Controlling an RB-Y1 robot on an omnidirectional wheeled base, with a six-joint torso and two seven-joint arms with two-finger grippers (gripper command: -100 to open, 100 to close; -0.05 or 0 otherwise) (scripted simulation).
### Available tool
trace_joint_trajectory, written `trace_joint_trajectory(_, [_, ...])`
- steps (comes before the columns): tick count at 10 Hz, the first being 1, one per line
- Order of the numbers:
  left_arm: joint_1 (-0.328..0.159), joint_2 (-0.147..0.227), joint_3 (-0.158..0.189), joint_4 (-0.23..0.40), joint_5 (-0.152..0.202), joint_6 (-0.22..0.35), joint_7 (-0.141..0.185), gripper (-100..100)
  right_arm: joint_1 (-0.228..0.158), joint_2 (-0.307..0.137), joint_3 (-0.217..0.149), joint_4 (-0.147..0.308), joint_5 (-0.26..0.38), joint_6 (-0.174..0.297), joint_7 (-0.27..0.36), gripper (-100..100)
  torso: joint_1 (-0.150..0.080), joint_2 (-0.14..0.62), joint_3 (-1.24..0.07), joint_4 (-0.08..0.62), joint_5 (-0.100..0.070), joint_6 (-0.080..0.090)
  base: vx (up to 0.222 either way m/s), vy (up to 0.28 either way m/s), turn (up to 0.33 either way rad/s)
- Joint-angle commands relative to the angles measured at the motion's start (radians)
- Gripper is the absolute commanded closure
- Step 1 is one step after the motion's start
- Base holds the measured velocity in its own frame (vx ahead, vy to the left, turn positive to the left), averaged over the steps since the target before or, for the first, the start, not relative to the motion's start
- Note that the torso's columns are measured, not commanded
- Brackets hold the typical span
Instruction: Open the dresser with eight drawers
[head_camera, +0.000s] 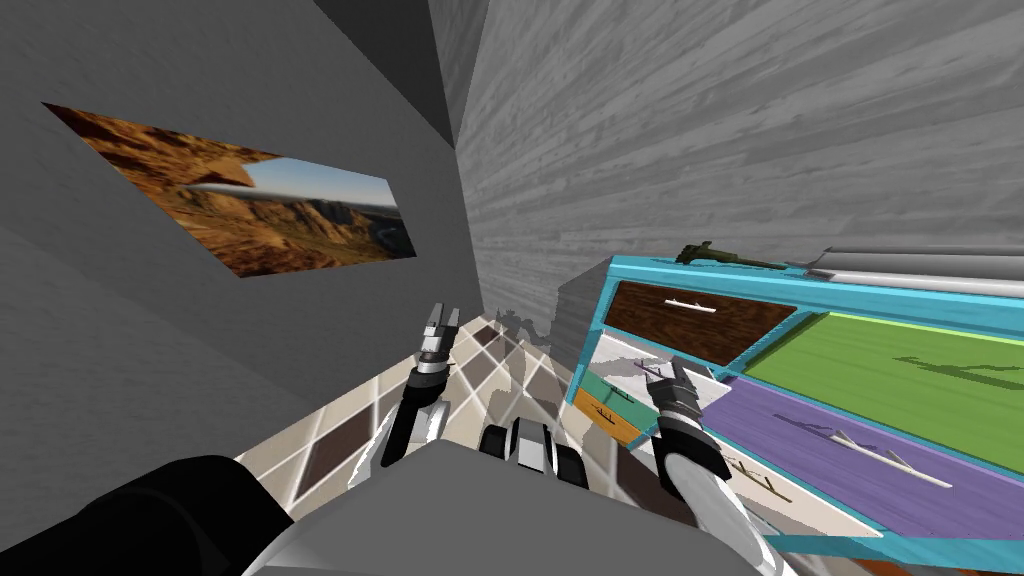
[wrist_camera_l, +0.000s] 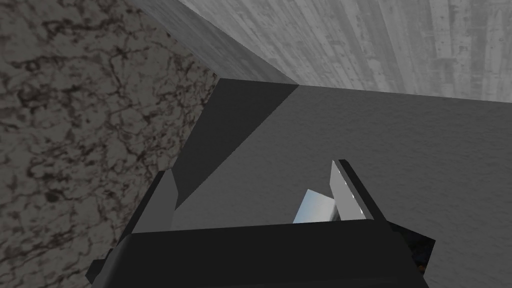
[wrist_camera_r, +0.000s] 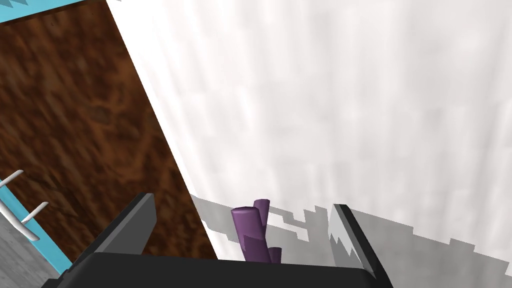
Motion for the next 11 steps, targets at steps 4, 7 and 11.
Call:
trace_joint_trajectory(4, [0.000, 0.000, 0.000, 0.000, 0.000, 0.000, 0.000, 0, -0.013, 0.036, -0.074, 0.019, -0.016, -0.026, 0.038, -100, 0.000, 0.000, 0.000, 0.000, 0.000, 0.000, -0.040, -0.019, 0.138])
trace_joint_trajectory(7, [0.001, 0.000, 0.000, 0.000, 0.000, 0.000, 0.000, 0, -0.002, -0.003, 0.009, 0.004, 0.004, 0.004, -0.006, 100, 0.004, 0.001, 0.000, 0.003, 0.004, 0.002, 0.053, 0.031, -0.253])
trace_joint_trajectory(11, [0.000, 0.000, 0.000, 0.000, 0.000, 0.000, 0.000, 0, 0.011, -0.046, 0.100, -0.015, 0.023, 0.034, -0.051, 100, 0.000, 0.003, 0.002, 0.001, 0.000, 0.000, 0.075, 0.028, -0.231])
